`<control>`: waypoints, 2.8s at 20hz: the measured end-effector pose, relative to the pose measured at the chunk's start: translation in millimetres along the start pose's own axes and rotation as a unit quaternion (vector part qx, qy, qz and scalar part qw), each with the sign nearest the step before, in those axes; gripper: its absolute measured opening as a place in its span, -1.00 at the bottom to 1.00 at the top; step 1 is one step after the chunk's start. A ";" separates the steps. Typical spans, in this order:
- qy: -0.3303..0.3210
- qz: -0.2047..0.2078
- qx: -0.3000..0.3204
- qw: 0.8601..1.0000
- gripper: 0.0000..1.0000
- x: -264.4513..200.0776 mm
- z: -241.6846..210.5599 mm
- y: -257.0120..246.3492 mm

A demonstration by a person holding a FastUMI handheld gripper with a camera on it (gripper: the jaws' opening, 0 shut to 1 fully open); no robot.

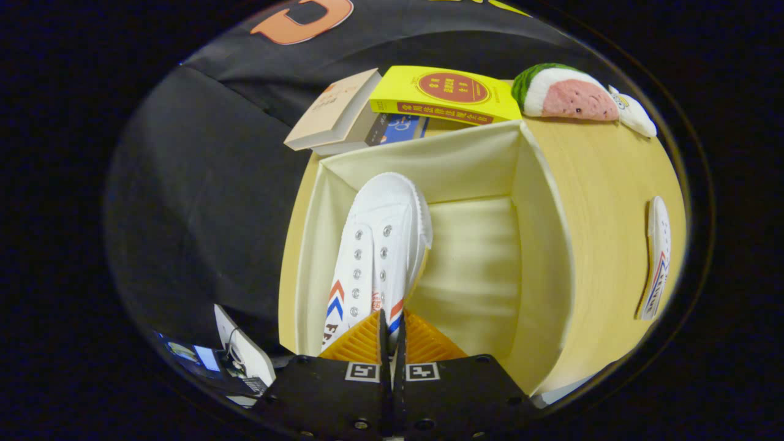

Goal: Open the storage box then place both shoes into the box .Put the left shoe in first, then the right shoe, with the right side of both shoes facing outward in a uniform manner.

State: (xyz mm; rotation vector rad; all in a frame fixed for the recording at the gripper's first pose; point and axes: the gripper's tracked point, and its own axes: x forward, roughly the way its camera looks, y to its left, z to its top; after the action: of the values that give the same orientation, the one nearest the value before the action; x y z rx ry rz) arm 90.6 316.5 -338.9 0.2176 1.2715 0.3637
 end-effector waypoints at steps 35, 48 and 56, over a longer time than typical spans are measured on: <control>-0.060 -0.058 -0.156 0.984 0.93 -133.6 43.3 -119.6; -0.063 -0.171 -0.051 0.982 0.93 -149.6 20.0 -412.1; -0.026 -0.185 -0.048 0.981 0.92 -114.3 -2.6 -467.3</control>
State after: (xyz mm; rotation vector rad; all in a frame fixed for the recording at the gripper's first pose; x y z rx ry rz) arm 127.6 -158.7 -404.6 -0.0929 1.2091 0.0978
